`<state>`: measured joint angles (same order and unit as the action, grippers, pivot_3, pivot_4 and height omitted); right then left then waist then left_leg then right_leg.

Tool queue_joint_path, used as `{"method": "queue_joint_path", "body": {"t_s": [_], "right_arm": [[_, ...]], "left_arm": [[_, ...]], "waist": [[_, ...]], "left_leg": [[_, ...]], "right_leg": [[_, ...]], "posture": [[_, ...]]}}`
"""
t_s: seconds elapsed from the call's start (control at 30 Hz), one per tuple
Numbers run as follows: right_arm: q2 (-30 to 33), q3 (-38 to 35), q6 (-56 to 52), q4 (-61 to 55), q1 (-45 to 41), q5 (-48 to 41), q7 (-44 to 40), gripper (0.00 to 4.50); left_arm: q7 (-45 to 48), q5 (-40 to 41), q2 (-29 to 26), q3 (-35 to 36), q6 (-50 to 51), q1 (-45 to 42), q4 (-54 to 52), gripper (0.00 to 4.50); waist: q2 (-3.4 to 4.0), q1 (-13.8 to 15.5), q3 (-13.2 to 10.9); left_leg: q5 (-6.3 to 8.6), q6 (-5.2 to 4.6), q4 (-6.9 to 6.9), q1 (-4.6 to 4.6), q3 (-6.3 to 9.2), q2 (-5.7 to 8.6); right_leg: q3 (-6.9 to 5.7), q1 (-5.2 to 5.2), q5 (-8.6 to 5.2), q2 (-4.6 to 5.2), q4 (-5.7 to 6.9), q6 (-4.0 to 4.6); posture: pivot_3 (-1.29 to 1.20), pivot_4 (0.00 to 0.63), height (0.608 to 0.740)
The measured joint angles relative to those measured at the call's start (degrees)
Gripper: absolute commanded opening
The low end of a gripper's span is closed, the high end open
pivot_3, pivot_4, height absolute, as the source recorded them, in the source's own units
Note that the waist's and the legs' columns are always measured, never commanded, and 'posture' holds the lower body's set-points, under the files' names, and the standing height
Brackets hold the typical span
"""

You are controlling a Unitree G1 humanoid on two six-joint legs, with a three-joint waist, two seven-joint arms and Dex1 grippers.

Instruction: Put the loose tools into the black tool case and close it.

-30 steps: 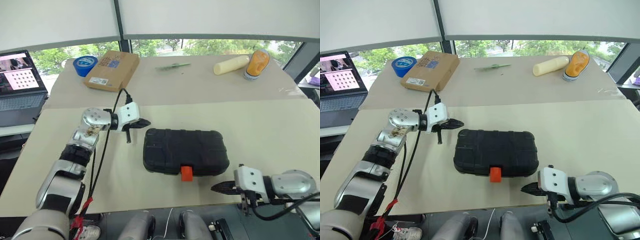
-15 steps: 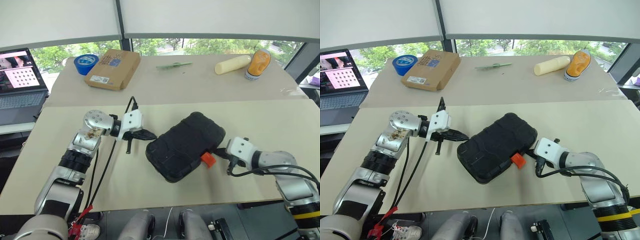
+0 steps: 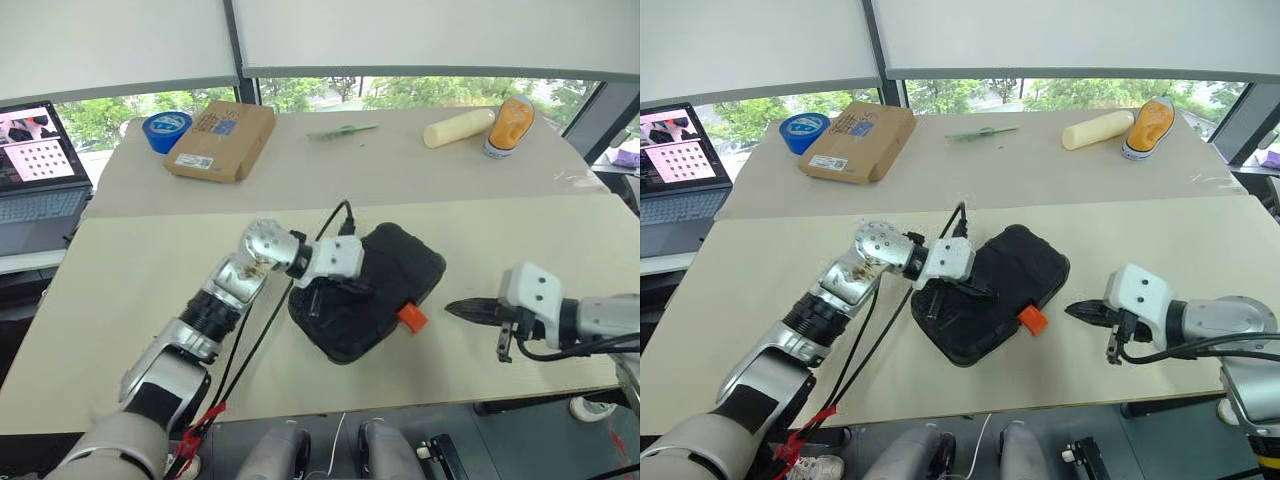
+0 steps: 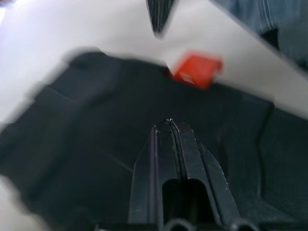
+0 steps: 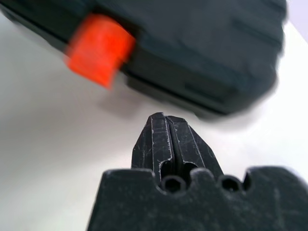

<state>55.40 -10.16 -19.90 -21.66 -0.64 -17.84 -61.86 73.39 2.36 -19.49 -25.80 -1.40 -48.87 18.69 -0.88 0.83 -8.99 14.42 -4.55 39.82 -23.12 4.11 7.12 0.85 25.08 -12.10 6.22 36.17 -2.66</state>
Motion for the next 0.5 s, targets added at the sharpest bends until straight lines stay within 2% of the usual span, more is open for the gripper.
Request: {"method": "queue_joint_path", "body": {"t_s": [0.2, 0.5], "right_arm": [[-1.6, 4.5, -2.2, -4.4, 1.3, -0.2, 1.9, 0.0], [-5.5, 12.0, -1.5, -0.9, 0.7, 5.8, 6.3, 0.0]], "left_arm": [[-1.2, -2.1, 0.9, -0.3, -5.6, -0.4, 2.3, 0.04], [-0.9, -2.4, 0.9, -0.1, -4.6, -0.1, 1.6, 0.04]], "waist": [[0.05, 0.5, 0.0], [0.09, 0.5, 0.1]], "left_leg": [[0.19, -0.31, 0.01, 0.32, -0.01, 0.03], [0.12, -0.2, 0.02, 0.43, -0.01, 0.04]], "right_leg": [[-0.03, -0.37, -0.01, -0.02, -0.09, -0.02], [-0.04, -0.46, -0.01, -0.09, -0.07, -0.03]], "posture": [[0.0, 0.15, 0.735], [0.0, 0.15, 0.735]]}}
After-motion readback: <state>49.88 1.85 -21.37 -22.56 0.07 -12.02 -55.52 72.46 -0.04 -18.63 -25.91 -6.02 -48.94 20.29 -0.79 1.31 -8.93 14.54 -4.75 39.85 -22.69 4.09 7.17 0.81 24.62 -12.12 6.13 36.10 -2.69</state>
